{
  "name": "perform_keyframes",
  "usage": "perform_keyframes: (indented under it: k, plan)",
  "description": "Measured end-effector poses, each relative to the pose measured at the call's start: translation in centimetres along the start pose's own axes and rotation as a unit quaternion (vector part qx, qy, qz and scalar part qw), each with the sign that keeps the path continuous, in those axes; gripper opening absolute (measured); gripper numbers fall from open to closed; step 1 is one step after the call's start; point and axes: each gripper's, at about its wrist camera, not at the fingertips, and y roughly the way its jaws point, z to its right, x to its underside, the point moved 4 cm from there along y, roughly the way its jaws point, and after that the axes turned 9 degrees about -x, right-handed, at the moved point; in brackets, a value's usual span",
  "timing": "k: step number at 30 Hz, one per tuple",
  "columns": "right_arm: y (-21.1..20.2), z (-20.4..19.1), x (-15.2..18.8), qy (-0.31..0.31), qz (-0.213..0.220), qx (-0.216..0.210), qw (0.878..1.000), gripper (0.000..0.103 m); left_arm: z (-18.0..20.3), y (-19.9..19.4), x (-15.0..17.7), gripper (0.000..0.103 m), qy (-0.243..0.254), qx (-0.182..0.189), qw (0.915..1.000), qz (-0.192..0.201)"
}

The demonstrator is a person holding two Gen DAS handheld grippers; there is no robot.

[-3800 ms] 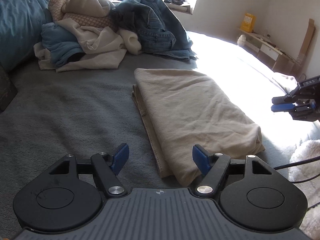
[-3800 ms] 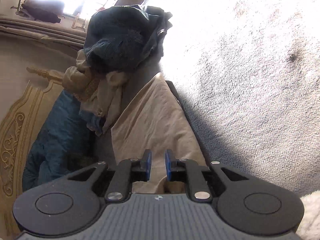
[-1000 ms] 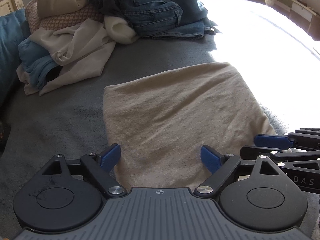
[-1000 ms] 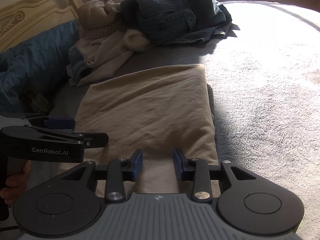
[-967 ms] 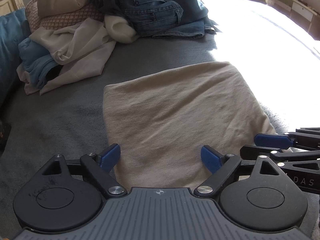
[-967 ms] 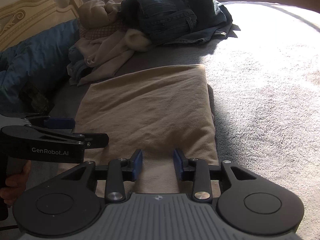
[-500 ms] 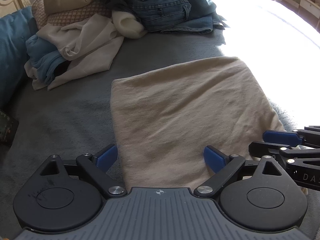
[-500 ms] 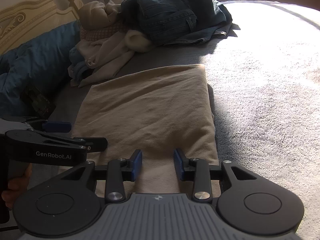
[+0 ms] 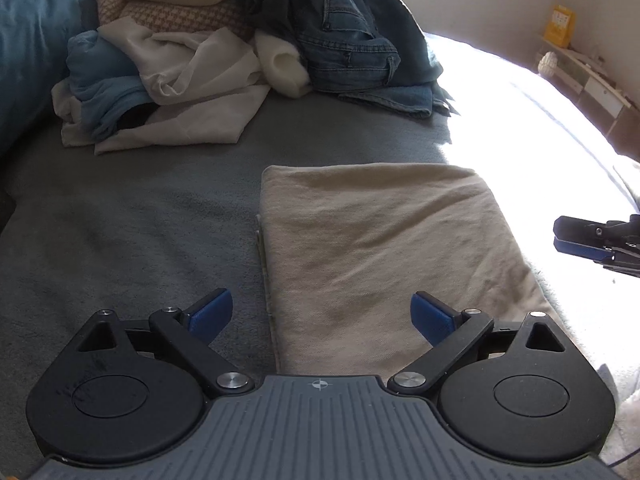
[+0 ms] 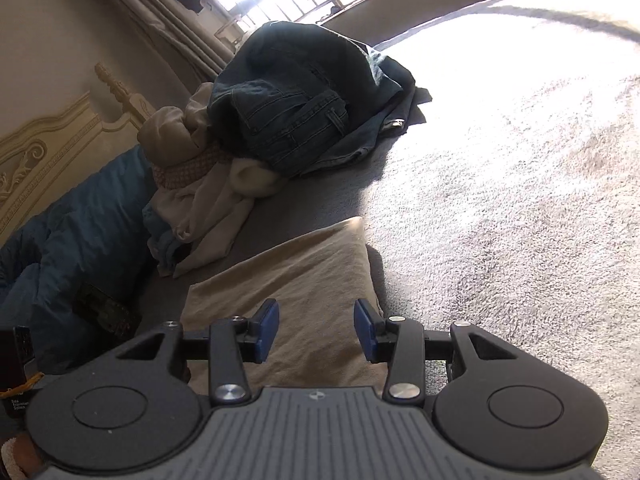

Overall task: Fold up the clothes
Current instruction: 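Press the open left tool along the beige stack side to square it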

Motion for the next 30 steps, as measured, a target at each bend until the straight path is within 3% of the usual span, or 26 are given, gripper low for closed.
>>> perform_keyframes:
  k: [1, 2, 5, 7, 13, 15, 17, 22, 28, 30]
  plan:
    - [0.2, 1.4, -0.3, 0.040, -0.009, -0.010, 0.999, 0.057, -1.0, 0.4, 0.3, 0.097, -0.022, 0.023, 0.9994, -0.014]
    - [0.4, 2.8, -0.5, 0.081, -0.019, -0.020, 0.996, 0.069, -1.6, 1.1, 0.5, 0.097, -0.041, 0.049, 0.9975, -0.029]
    - [1.8, 5.9, -0.6, 0.166, -0.042, -0.048, 0.984, 0.075, -3.1, 3.1, 1.0, 0.097, -0.095, 0.128, 0.9846, -0.072]
    - [3.0, 6.8, -0.8, 0.187, -0.058, -0.066, 0.978, 0.078, -2.9, 4.3, 0.8, 0.097, -0.093, 0.150, 0.9811, -0.079]
    - [6.6, 5.9, -2.2, 0.156, -0.105, -0.094, 0.978, 0.088, -1.0, 6.3, -1.0, 0.099, -0.058, 0.183, 0.9781, -0.079]
    - [7.3, 5.0, -2.2, 0.134, -0.118, -0.097, 0.979, 0.097, -0.4, 6.9, -1.4, 0.100, -0.056, 0.188, 0.9772, -0.081]
    - [7.4, 4.1, -1.8, 0.106, -0.133, -0.099, 0.980, 0.097, -0.1, 7.1, -1.5, 0.100, -0.055, 0.194, 0.9759, -0.083]
    - [6.0, 3.2, 1.6, 0.105, -0.207, -0.129, 0.964, 0.090, -1.4, 6.3, -0.1, 0.093, -0.058, 0.223, 0.9673, -0.106]
    - [8.8, 2.6, 0.7, 0.117, -0.203, -0.145, 0.961, 0.085, 0.0, 7.8, -0.8, 0.097, -0.062, 0.217, 0.9689, -0.101]
    - [8.9, 2.4, 0.7, 0.110, -0.200, -0.144, 0.963, 0.078, 0.2, 7.6, -0.7, 0.094, -0.050, 0.213, 0.9703, -0.103]
